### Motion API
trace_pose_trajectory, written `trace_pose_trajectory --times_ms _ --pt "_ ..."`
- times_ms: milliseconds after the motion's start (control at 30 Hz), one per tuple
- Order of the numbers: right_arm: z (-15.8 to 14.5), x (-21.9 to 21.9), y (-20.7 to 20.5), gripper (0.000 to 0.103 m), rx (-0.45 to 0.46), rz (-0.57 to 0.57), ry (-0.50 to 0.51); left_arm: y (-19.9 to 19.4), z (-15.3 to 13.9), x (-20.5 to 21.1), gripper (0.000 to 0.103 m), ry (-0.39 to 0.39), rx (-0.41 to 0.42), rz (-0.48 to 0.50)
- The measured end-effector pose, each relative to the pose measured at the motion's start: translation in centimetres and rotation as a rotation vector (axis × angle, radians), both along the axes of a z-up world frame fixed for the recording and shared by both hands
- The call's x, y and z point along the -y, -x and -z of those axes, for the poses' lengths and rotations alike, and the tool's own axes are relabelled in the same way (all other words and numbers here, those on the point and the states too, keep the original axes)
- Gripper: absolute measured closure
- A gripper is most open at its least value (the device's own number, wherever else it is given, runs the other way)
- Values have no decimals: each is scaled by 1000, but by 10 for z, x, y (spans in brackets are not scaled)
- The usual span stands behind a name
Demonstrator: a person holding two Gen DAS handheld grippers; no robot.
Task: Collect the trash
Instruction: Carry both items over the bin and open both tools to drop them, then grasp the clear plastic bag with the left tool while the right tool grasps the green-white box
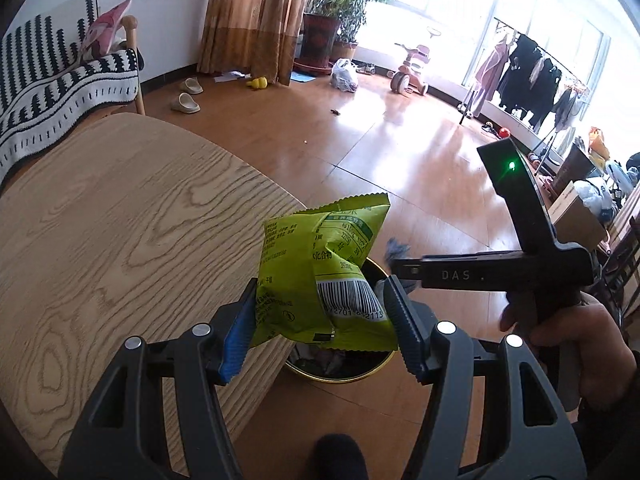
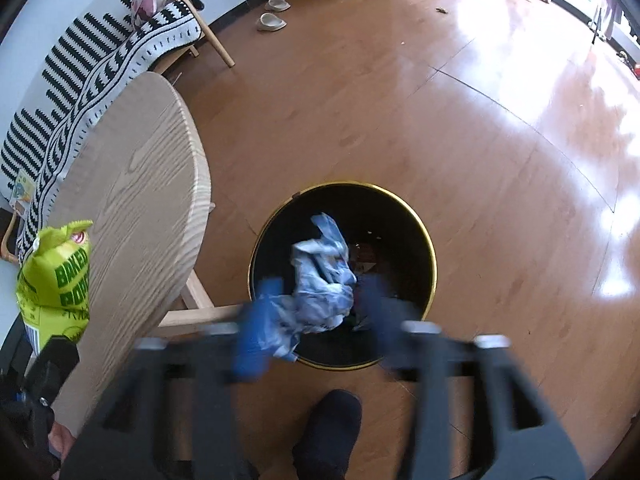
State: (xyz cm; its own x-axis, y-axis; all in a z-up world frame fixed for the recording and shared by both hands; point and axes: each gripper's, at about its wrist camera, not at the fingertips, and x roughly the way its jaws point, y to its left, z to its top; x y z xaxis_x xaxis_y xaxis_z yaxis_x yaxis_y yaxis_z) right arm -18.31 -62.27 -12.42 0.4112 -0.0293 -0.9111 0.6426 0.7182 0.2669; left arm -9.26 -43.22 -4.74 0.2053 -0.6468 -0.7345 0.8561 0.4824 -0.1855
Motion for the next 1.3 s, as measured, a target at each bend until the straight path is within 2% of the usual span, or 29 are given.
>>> trace_pose_trajectory --times_ms 67,400,700,867,1100,1300 --pt "-7 2 3 19 18 19 35 0 1 2 42 -5 1 10" --pt "-13 26 30 19 66 131 12 8 11 21 42 -18 -28 61" --pt "-22 37 52 18 93 223 32 12 20 49 41 -6 -23 80" --pt "-24 37 56 18 102 229 22 11 21 52 30 0 -12 67" --pt "-30 24 41 18 101 173 27 -10 8 25 18 27 1 6" --pt "-45 -6 10 17 126 96 27 -30 -12 -25 11 39 36 -69"
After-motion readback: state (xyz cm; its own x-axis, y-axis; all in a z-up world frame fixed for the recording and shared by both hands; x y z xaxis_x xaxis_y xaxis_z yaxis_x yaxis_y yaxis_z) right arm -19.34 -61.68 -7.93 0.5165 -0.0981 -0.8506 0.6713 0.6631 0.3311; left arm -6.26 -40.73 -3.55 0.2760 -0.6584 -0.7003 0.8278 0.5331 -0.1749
